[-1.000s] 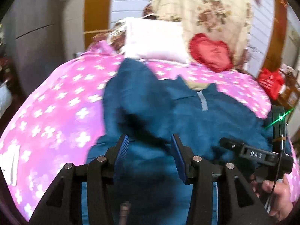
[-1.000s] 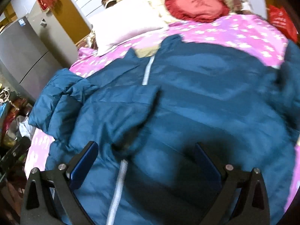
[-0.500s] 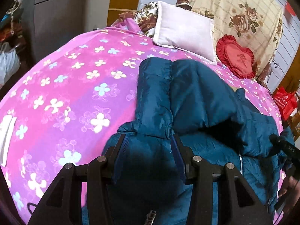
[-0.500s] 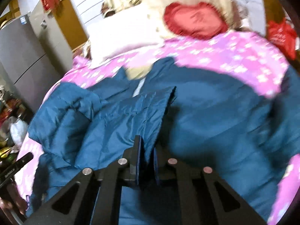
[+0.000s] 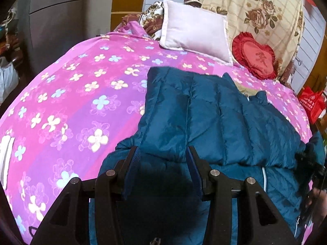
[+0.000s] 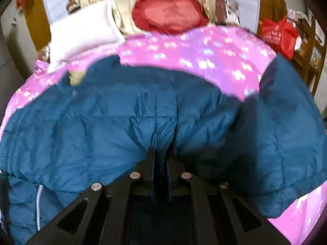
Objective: Fold large clothes
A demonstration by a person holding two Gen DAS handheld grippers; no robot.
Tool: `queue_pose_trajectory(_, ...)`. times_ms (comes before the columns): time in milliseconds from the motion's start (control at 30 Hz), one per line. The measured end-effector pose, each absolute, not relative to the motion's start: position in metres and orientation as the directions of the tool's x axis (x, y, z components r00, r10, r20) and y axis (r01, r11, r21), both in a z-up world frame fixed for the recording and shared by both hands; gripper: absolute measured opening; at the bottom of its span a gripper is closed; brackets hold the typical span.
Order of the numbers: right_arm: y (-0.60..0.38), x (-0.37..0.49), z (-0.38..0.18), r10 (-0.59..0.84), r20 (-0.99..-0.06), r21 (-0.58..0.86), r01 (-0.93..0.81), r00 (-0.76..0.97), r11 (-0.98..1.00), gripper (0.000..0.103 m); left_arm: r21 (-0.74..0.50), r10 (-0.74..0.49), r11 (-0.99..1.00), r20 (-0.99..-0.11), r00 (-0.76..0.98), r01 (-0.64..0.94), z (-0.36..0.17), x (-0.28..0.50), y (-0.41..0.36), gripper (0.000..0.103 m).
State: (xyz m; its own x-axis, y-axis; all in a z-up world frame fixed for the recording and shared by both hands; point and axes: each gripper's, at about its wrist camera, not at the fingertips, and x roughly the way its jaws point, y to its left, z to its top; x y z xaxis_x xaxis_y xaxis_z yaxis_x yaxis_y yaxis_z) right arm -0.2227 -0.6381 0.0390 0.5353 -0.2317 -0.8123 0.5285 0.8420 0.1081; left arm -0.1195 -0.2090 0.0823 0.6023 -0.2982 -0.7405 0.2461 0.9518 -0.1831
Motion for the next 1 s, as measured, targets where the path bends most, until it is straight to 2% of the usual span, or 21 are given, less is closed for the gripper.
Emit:
queue_pose_trajectory(100, -0.639, -0.234, 0.049, -0.199, -0.814, 0.148, 0.527, 0.545, 0.837, 0.011, -0.186, -0.305, 0.950, -0.723, 0.620, 0.250, 0.089, -0.115, -0.213, 0.028)
queue_pose_trajectory(200, -0.645, -0.252, 0.069, -0.169, -0.771, 0.246, 0.533, 0.613, 0.809, 0.032, -0.185, -0.314, 0.947, -0.705, 0.635, 0.263, 0.094, -0.109, -0.224, 0.028)
queue_pose_trajectory(233, -0.644, -0.256, 0.075, -0.173, -0.755, 0.263, 0.533, 0.633, 0.805, 0.045, -0.178, -0.314, 0.947, -0.704, 0.638, 0.269, 0.093, -0.106, -0.230, 0.028)
queue_pose_trajectory(267, -0.641, -0.257, 0.081, -0.177, -0.738, 0.270, 0.525, 0.651, 0.807, 0.054, -0.171, -0.313, 0.946, -0.703, 0.638, 0.276, 0.092, -0.103, -0.237, 0.028)
queue_pose_trajectory(300, -0.636, -0.253, 0.086, -0.179, -0.726, 0.262, 0.508, 0.664, 0.821, 0.057, -0.167, -0.313, 0.946, -0.703, 0.639, 0.279, 0.091, -0.101, -0.242, 0.028)
queue_pose_trajectory(500, -0.606, -0.208, 0.075, -0.109, -0.736, 0.210, 0.378, 0.669, 0.902, 0.058, -0.096, -0.290, 0.944, -0.700, 0.653, 0.316, 0.076, -0.084, -0.277, 0.028)
queue_pose_trajectory(800, -0.607, -0.164, 0.032, -0.203, -0.778, 0.057, 0.389, 0.595, 0.920, 0.058, -0.087, -0.290, 0.938, -0.727, 0.623, 0.335, 0.048, -0.068, -0.294, 0.028)
queue_pose_trajectory(933, -0.595, -0.163, 0.034, -0.252, -0.790, -0.026, 0.379, 0.560, 0.925, 0.058, -0.098, -0.297, 0.937, -0.731, 0.614, 0.336, 0.044, -0.067, -0.293, 0.028)
queue_pose_trajectory(1000, -0.592, -0.170, 0.042, -0.238, -0.793, -0.013, 0.375, 0.561, 0.927, 0.058, -0.103, -0.300, 0.937, -0.731, 0.613, 0.335, 0.043, -0.068, -0.293, 0.028)
